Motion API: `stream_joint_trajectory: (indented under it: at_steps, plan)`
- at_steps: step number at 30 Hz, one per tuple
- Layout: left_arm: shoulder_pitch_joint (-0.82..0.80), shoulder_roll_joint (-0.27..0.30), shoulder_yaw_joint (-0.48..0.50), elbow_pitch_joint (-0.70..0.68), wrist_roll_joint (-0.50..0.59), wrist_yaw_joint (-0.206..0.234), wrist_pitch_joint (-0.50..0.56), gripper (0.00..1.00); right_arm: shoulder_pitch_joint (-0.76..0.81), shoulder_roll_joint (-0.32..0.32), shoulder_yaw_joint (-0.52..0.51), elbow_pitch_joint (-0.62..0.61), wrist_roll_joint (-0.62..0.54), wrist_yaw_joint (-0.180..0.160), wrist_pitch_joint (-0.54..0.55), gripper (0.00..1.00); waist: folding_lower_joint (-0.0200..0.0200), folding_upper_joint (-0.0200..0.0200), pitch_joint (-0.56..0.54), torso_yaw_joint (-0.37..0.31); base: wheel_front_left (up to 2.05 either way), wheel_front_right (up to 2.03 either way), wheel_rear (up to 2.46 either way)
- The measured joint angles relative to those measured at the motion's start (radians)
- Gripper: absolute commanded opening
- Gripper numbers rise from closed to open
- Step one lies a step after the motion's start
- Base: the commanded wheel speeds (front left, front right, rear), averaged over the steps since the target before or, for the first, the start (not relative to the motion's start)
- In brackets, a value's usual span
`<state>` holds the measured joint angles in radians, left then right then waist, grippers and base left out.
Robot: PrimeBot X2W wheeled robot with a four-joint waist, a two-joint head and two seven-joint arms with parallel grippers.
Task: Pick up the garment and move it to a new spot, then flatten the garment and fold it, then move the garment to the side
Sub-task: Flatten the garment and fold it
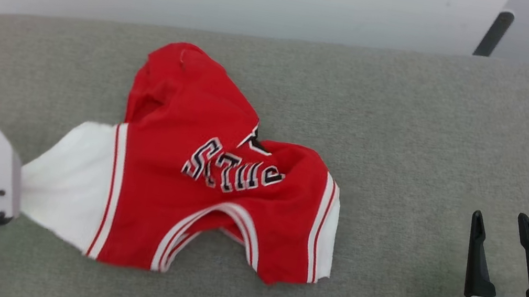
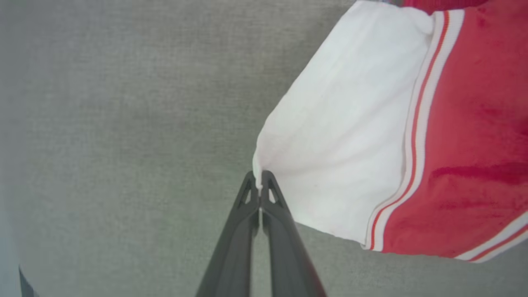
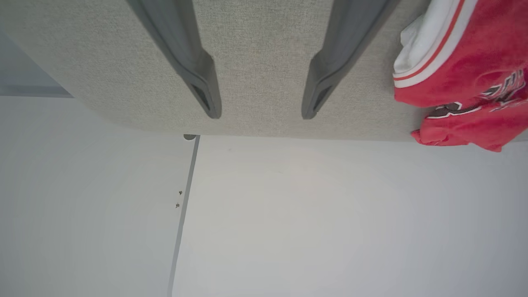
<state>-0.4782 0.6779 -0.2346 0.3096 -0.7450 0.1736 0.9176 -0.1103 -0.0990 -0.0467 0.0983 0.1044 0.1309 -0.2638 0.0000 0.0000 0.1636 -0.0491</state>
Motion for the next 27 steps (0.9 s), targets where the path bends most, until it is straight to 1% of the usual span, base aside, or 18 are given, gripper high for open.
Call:
stream_joint_trajectory:
  at_steps: [5,8,10,13,16,22,23,24,25,26,27]
  plan:
    - [0.102,0.049,0.025,-0.095,-0.002,0.067,0.042,0.0,0.003,-0.001,-0.001,0.0,0.0,0.0,0.0,1.0,0.0,0.0,-0.016,0.023,0.0,0.0,0.0]
    - [0.16,0.078,0.044,-0.123,-0.006,0.091,0.056,0.0,0.003,-0.001,0.0,0.001,0.0,0.0,0.0,1.0,0.0,0.0,-0.024,0.031,0.0,0.0,0.0]
    - [0.195,0.081,0.05,-0.136,-0.013,0.105,0.06,0.0,0.003,-0.002,0.0,0.002,0.0,0.0,0.0,1.0,0.0,0.0,-0.028,0.034,0.0,0.0,0.0]
    - [0.235,0.081,0.053,-0.135,-0.013,0.12,0.058,0.0,0.003,-0.003,0.001,0.006,0.001,0.0,0.0,1.0,0.0,0.0,-0.032,0.036,0.0,0.0,0.0]
    - [0.264,0.083,0.045,-0.116,-0.007,0.121,0.043,0.0,0.003,-0.004,0.005,0.007,0.003,0.0,0.0,1.0,0.0,0.0,-0.035,0.033,0.0,0.0,0.0]
    - [0.274,0.036,0.04,-0.066,-0.02,0.11,-0.002,0.0,0.003,-0.004,0.015,0.02,0.009,0.0,0.0,1.0,0.0,0.0,-0.052,0.028,0.0,0.0,0.0]
    - [0.274,0.031,0.04,-0.061,-0.02,0.106,-0.014,0.12,0.004,-0.004,0.016,0.022,0.009,0.0,0.0,1.0,0.0,0.0,-0.057,0.028,0.0,0.0,0.0]
    - [0.273,0.028,0.04,-0.057,-0.021,0.097,-0.025,0.45,0.005,-0.004,0.018,0.024,0.009,0.0,0.0,1.0,0.0,0.0,-0.062,0.028,0.0,0.0,0.0]
    - [0.272,0.025,0.039,-0.054,-0.02,0.088,-0.04,0.87,0.009,-0.005,0.02,0.026,0.01,0.0,0.0,1.0,0.0,0.0,-0.068,0.028,0.0,0.0,0.0]
    - [0.27,0.022,0.038,-0.05,-0.02,0.081,-0.052,1.0,0.016,-0.008,0.022,0.028,0.01,0.0,0.0,1.0,0.0,0.0001,-0.074,0.028,0.0,0.0,0.0]
    - [0.267,0.017,0.038,-0.047,-0.021,0.075,-0.059,1.0,0.022,-0.01,0.024,0.033,0.011,0.0,0.0,1.0,0.0,0.0001,-0.08,0.029,0.0,0.0,0.0]
